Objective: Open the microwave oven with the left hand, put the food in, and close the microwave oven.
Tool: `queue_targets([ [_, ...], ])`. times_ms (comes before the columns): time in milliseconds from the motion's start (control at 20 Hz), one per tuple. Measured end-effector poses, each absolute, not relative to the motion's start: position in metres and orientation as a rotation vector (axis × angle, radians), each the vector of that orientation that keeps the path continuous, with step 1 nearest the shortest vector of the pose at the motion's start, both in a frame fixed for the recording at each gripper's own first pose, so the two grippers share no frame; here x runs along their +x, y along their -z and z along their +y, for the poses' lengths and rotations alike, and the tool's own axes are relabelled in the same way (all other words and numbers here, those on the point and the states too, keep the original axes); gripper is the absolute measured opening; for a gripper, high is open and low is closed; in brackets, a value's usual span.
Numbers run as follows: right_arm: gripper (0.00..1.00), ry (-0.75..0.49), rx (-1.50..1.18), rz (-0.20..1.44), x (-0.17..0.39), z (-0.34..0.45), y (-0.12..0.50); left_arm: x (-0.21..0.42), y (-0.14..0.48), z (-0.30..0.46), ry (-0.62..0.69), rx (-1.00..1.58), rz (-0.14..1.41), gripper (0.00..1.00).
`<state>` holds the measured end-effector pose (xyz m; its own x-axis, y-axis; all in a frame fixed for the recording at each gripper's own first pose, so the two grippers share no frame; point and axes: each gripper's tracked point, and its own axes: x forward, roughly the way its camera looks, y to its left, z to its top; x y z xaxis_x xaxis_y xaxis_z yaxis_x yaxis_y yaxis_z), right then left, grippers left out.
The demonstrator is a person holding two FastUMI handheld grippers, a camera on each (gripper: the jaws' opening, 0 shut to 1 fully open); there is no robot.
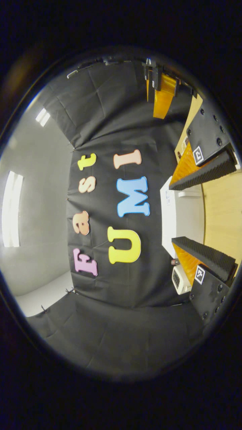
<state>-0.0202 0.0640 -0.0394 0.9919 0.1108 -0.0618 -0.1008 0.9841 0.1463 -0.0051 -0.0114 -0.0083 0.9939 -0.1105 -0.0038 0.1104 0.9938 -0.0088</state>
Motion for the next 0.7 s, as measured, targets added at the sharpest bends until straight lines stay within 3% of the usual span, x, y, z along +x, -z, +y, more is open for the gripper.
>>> queue_targets([
  [150,0.98,-0.116,0.133,0.061,-0.018,0.073,0.038,-0.007,0.007,-0.001,0.085,0.013,0.003,0.96],
  [700,0.98,-0.159,0.101,0.023,-0.008,0.099,0.024,-0.005,0.003,0.037,0.014,-0.009,0.003,0.94],
])
